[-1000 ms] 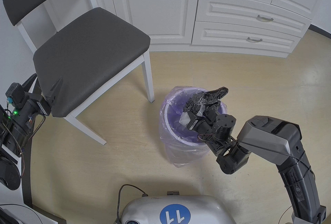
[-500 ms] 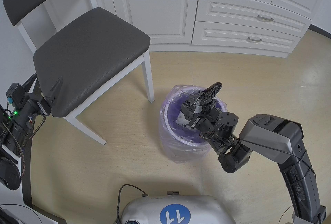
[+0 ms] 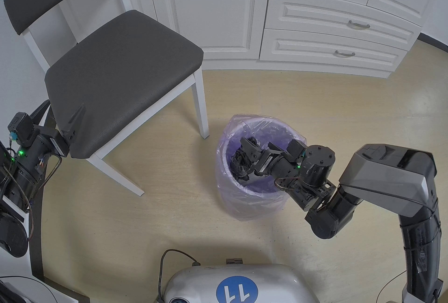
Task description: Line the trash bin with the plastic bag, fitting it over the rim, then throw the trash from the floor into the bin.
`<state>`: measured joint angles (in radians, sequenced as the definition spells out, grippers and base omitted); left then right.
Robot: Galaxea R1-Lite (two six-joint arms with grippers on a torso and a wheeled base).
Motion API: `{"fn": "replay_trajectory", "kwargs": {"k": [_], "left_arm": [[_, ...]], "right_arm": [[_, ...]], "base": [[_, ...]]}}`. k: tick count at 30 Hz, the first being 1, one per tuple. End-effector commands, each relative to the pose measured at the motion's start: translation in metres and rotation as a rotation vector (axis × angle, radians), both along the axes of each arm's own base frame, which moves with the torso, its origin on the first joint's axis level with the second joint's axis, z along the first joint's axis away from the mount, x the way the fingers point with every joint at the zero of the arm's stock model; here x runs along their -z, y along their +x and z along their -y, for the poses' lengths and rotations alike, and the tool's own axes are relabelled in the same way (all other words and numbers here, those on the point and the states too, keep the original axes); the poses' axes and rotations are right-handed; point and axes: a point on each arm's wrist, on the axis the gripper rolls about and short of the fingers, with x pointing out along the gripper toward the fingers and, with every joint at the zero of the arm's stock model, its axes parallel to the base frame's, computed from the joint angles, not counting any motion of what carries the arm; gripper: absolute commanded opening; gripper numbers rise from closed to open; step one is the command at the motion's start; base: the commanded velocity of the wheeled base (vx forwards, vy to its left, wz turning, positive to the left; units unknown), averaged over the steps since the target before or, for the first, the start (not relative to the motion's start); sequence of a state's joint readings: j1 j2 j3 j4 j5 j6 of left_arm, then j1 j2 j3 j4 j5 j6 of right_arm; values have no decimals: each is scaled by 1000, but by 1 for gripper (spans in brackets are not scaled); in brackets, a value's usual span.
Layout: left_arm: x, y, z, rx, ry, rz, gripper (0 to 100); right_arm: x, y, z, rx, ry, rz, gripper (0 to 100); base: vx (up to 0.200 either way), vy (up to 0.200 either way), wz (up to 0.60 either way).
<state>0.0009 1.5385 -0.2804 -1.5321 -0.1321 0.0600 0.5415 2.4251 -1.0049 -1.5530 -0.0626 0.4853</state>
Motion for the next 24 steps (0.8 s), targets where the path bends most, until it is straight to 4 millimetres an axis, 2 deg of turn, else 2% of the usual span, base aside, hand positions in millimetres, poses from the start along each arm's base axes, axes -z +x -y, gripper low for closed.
{"fn": "replay_trajectory", "kwargs": {"k": [1,3,9,16,20,24], "left_arm": [[0,0,0,-1,0,-1,100],[0,0,0,-1,0,-1,100],[2,0,1,2,0,-9,100],[6,2,2,6,15,-27,100],[8,3,2,-2,32,-33,100],[8,-3,2,0,27,-32,100]], "right_arm": [[-43,-25,1,-45,34,66,100],[-54,-27,5,-35,29,97,100],[-60,-20,20,27,-62,145,100],[-66,-23,42,120,-270,61,100],[-87,-43,64,246,-405,15,100],[-103,-79,85,271,-421,6,100]], "base": [[0,0,0],[0,0,0],[0,0,0],[0,0,0],[0,0,0],[0,0,0]]}}
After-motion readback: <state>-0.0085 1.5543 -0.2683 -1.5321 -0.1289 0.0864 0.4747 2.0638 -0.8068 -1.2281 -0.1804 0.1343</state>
